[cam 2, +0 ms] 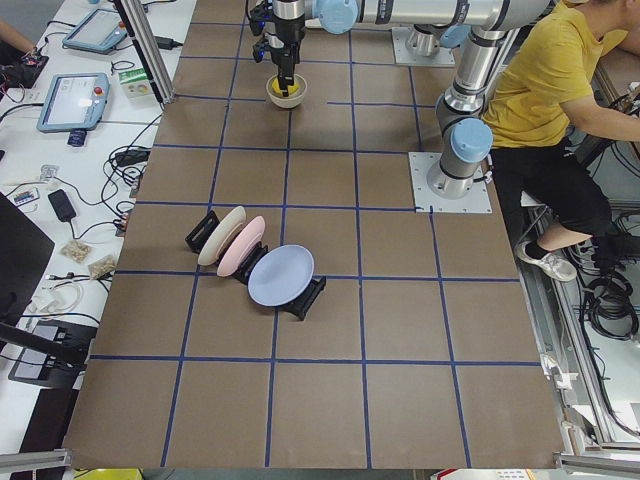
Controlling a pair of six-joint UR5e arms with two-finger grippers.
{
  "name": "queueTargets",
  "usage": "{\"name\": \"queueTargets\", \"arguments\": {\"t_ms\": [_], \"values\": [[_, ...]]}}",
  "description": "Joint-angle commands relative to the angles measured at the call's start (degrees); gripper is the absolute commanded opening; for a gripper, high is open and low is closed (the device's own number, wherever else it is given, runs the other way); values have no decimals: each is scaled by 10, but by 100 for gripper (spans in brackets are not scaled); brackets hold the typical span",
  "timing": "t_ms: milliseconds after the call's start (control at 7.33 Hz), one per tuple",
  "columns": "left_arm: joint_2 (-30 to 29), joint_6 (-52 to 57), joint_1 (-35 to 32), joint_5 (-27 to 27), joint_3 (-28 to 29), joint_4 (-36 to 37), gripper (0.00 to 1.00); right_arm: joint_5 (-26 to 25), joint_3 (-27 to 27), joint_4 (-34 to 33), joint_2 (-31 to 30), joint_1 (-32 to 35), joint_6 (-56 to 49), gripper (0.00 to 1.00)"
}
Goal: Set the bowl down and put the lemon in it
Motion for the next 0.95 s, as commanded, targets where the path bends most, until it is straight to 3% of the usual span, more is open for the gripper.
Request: {"name": "queueTargets", "arguments": {"t_ms": [0,136,409,818], "values": [[2,-4,0,-30,-2,10,100,-3,35,-11,6,1,-4,30],[4,-4,0,-23,-2,10,100,-5,46,-27,6,0,-6,39],[7,-4,0,-23,0,9,100,-9,44,-37,3,-2,-7,100],[8,-4,1,-22,0,9,100,-20,35,-17,-47,-11,-6,100]]}}
